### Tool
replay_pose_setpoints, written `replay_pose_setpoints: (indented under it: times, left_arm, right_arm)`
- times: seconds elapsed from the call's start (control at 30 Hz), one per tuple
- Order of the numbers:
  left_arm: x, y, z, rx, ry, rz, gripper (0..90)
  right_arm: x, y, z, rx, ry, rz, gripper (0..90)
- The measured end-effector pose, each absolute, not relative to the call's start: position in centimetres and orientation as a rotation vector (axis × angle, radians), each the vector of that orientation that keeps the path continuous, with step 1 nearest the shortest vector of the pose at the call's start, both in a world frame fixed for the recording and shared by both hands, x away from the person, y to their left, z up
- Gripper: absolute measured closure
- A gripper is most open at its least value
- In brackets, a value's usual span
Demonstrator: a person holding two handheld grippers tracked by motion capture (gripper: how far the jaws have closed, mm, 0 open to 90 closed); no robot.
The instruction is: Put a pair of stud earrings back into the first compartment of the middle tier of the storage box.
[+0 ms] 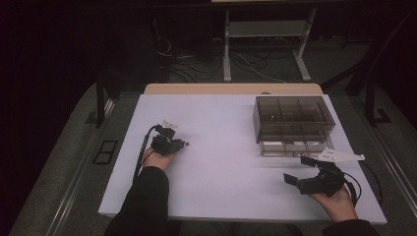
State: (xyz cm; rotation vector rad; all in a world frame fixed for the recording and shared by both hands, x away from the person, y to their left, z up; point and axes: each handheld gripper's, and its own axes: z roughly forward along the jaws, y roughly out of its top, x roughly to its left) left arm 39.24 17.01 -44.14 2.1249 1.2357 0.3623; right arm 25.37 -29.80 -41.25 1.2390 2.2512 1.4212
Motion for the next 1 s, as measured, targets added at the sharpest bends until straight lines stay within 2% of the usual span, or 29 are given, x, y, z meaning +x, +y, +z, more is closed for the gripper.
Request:
replay_pose_setpoints:
  times: [0.27, 0.53, 0.6, 0.7, 1.0]
  left_arm:
    - [39.3, 17.3, -43.5, 2.078, 1.245, 0.315, 78.8]
    - [39.0, 16.9, -40.7, 2.017, 1.188, 0.256, 78.7]
    - [38.9, 16.4, -39.5, 1.975, 1.159, 0.195, 78.8]
    - [38.8, 16.0, -38.7, 1.958, 1.136, 0.176, 78.7]
    - [38.5, 13.3, -35.4, 2.021, 0.993, 0.170, 78.7]
  right_arm:
    - [25.4, -29.9, -41.3, 1.241, 2.250, 1.421, 0.7]
    - [25.4, -29.8, -41.3, 1.232, 2.249, 1.419, 0.7]
    - [25.4, -29.8, -41.3, 1.239, 2.244, 1.423, 0.7]
    - [25.4, -29.8, -41.3, 1.239, 2.246, 1.421, 0.7]
    - [25.3, -29.8, -41.3, 1.233, 2.246, 1.427, 0.7]
